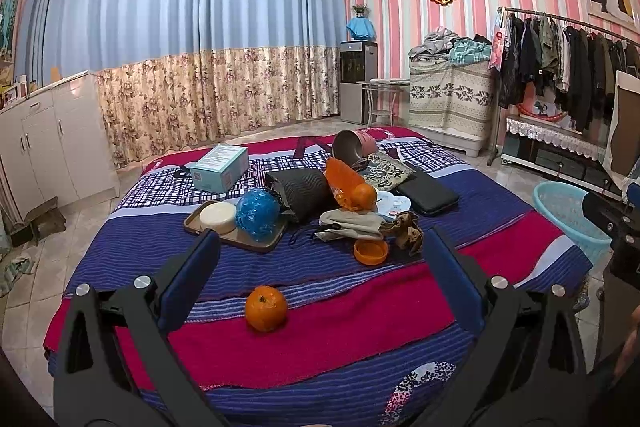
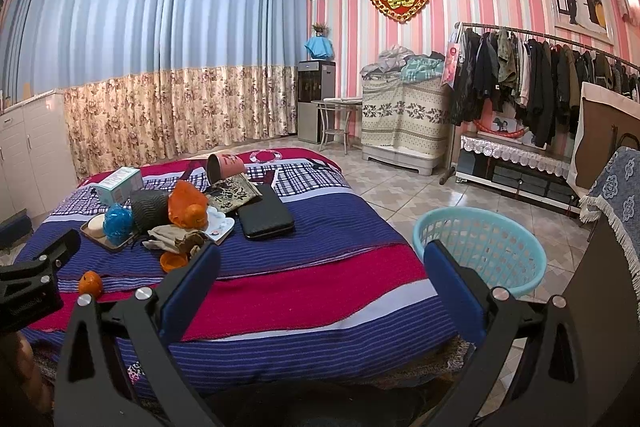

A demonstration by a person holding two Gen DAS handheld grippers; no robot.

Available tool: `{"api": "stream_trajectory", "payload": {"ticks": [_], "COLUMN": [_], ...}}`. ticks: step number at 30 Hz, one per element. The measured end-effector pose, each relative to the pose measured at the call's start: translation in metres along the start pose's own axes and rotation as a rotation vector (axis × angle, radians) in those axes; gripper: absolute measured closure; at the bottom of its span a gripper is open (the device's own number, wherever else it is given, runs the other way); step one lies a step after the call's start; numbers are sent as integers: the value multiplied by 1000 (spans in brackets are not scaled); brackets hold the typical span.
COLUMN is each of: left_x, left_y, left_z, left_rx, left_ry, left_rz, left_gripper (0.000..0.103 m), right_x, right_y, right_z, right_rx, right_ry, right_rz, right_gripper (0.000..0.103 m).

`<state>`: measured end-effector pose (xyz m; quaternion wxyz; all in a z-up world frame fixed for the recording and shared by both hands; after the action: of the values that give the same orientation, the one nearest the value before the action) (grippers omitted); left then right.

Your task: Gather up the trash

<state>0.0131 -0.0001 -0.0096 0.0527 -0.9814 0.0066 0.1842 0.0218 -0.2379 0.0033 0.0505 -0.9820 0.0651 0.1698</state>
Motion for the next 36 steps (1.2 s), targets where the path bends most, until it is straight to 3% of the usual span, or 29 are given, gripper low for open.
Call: {"api": "stream_trajectory", "payload": {"ticks": [17, 27, 36], "left_x": [11, 29, 59], "left_y": [-10, -28, -52], "left_z": [8, 18, 37], "left_rx": [10, 16, -13], "left_ry": [-39, -96, -191], "left_rz": [-7, -47, -94], "left_gripper": [5, 5, 5], "right_x": [9, 23, 39], "right_y": [4, 8, 18], "right_z": [5, 10, 13], "right_rx": [8, 12, 74], "right_ry": [-20, -53, -28], "right_rz": [-2, 2, -35], "right_gripper": [4, 4, 4]}}
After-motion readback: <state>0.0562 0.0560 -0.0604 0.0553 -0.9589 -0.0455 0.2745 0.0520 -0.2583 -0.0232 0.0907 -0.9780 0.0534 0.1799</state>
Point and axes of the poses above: each gripper's, at about its wrist camera, not at the fingertips, and x roughly the way its jaws point, y to its right, z to its underside, the point moved 2 cm from there along x, roughly the way its jaws point, and after that the axes turned 5 degrees about x, right-handed, at the moved point
